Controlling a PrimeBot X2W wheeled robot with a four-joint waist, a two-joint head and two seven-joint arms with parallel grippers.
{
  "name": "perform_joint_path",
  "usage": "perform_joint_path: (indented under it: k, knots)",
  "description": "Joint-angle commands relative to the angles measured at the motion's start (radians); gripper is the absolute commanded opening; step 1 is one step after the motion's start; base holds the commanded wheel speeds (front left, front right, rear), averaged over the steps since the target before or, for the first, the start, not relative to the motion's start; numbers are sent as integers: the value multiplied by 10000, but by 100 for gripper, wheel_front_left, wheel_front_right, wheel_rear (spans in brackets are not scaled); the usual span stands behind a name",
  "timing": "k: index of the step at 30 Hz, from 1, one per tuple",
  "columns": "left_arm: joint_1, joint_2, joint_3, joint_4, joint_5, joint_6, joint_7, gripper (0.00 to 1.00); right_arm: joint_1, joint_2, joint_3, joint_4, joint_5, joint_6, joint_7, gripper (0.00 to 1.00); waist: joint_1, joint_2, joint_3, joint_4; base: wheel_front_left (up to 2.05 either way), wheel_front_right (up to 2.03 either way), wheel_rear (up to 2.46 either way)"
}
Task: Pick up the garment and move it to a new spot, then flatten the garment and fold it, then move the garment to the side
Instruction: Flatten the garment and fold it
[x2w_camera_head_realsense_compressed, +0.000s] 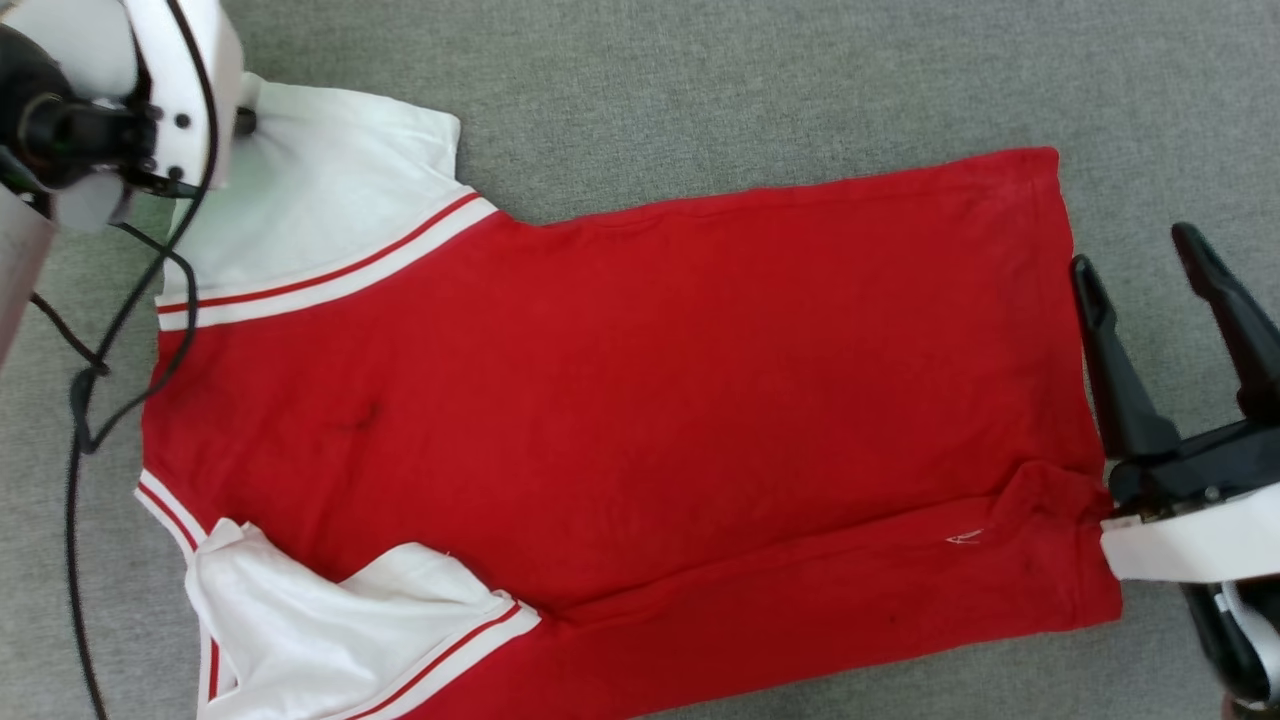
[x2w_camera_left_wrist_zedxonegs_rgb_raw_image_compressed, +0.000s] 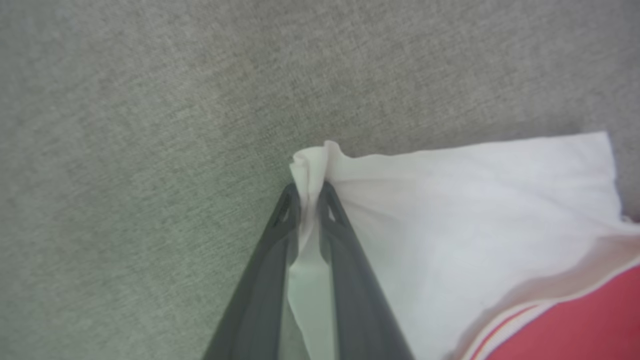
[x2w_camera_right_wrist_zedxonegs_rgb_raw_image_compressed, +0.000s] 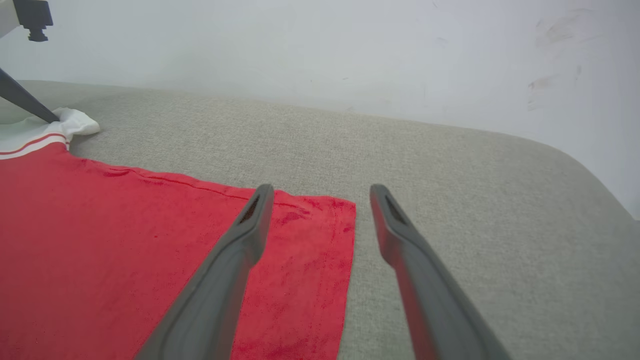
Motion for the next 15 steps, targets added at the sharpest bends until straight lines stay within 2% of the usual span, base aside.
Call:
perform_joint_path:
  k: [1, 5, 8, 15]
  knots:
    - [546, -138, -248, 198, -25, -42, 55, 0, -136, -83, -47, 18, -29, -4, 17, 100, -1, 0, -96, 59, 0, 0, 0]
    - [364, -179, -262, 138, 103, -215, -304, 0, -663, -583, -189, -94, -89, -4, 445, 100, -1, 0, -465, 261, 0, 0, 0]
    - [277, -326, -212, 65, 44, -336, -647, 0, -1318, -1299, -74, -162, 92, -4, 1314, 100, -1, 0, -799, 460, 0, 0, 0]
    - [482, -611, -579, -363, 36, -531, -1140, 0, -2993, -3700, 1294, 564, 1763, -5, 5116, 100, -1, 0, -1412, 1028, 0, 0, 0]
